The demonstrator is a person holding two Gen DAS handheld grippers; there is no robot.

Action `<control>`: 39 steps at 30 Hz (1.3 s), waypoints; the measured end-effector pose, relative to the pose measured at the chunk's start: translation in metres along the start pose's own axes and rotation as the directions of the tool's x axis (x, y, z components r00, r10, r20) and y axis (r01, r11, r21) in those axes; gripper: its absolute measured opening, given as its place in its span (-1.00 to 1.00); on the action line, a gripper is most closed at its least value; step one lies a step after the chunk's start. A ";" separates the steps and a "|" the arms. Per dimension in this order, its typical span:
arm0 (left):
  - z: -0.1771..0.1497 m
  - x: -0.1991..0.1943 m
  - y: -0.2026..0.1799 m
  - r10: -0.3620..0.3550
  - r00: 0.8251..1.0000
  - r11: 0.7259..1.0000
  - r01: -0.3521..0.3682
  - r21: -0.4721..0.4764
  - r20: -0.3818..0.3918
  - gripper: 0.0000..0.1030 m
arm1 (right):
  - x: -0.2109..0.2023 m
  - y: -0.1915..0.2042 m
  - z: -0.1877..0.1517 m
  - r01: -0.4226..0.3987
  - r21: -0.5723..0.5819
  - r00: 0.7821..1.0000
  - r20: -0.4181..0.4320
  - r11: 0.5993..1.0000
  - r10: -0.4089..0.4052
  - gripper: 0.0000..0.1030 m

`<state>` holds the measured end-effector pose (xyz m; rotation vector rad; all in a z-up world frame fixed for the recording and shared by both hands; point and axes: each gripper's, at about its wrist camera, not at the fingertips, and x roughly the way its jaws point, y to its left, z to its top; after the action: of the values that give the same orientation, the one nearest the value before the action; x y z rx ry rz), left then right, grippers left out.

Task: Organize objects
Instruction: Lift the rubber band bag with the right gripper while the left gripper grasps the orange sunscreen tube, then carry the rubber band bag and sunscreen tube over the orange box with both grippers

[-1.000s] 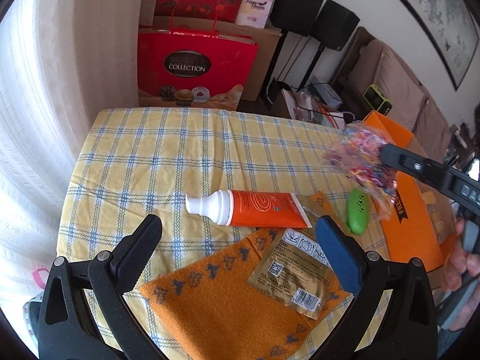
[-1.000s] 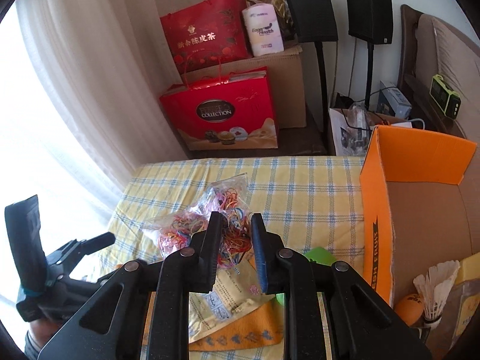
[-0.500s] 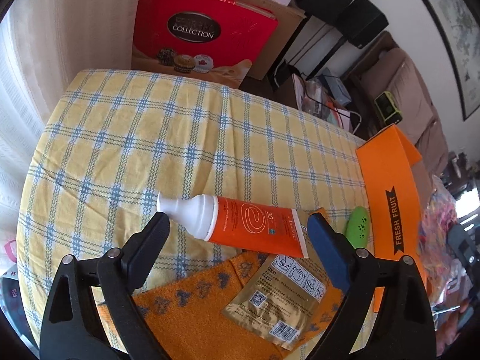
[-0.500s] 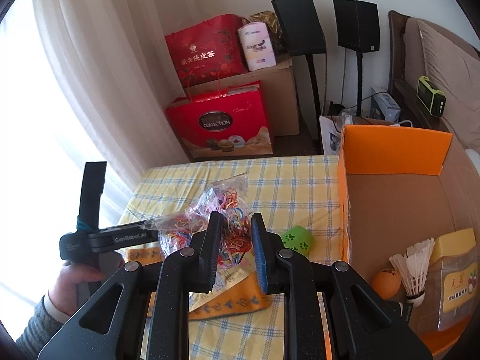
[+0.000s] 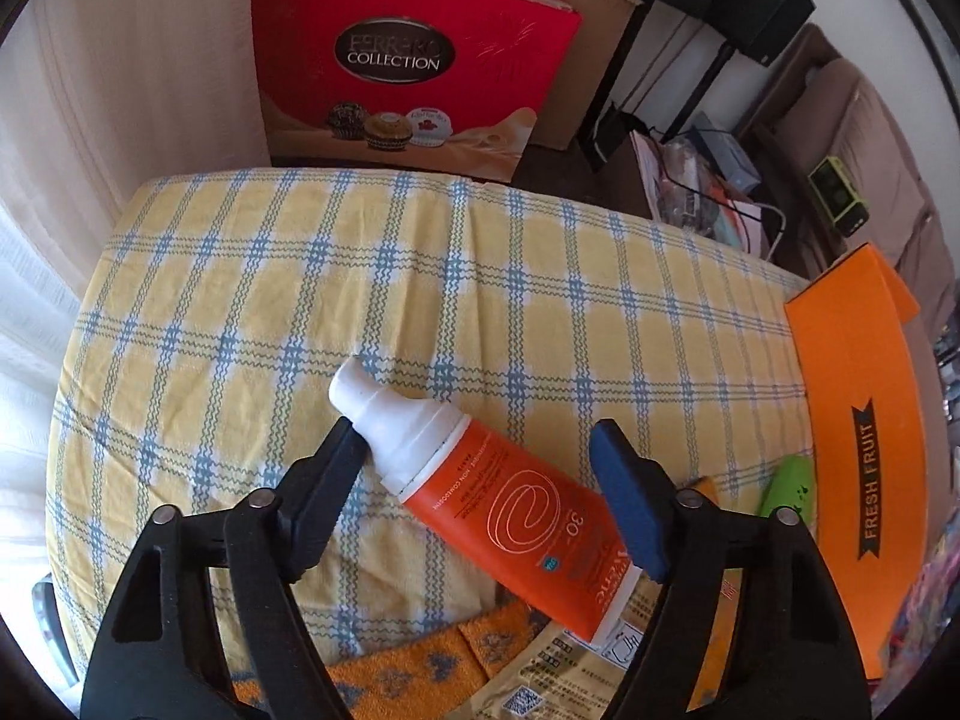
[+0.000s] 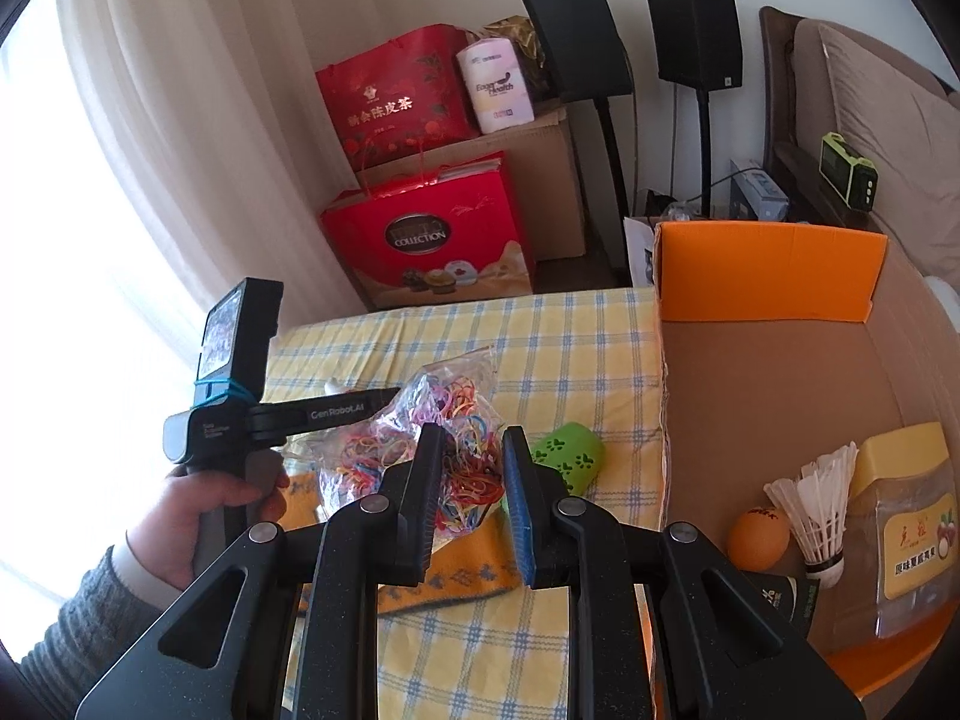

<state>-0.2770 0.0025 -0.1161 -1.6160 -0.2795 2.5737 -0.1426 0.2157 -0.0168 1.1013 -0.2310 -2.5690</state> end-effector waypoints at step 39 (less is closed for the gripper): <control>-0.036 -0.146 -0.065 -0.280 0.936 0.946 0.230 0.227 0.216 -0.42 | -0.076 -0.041 -0.002 0.035 0.088 0.991 0.124 0.995 -0.046 -0.61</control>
<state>-0.1821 0.0444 0.0106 -1.1133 -0.2244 2.5032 -0.1017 0.2817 0.0219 0.9836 -0.3557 -2.6908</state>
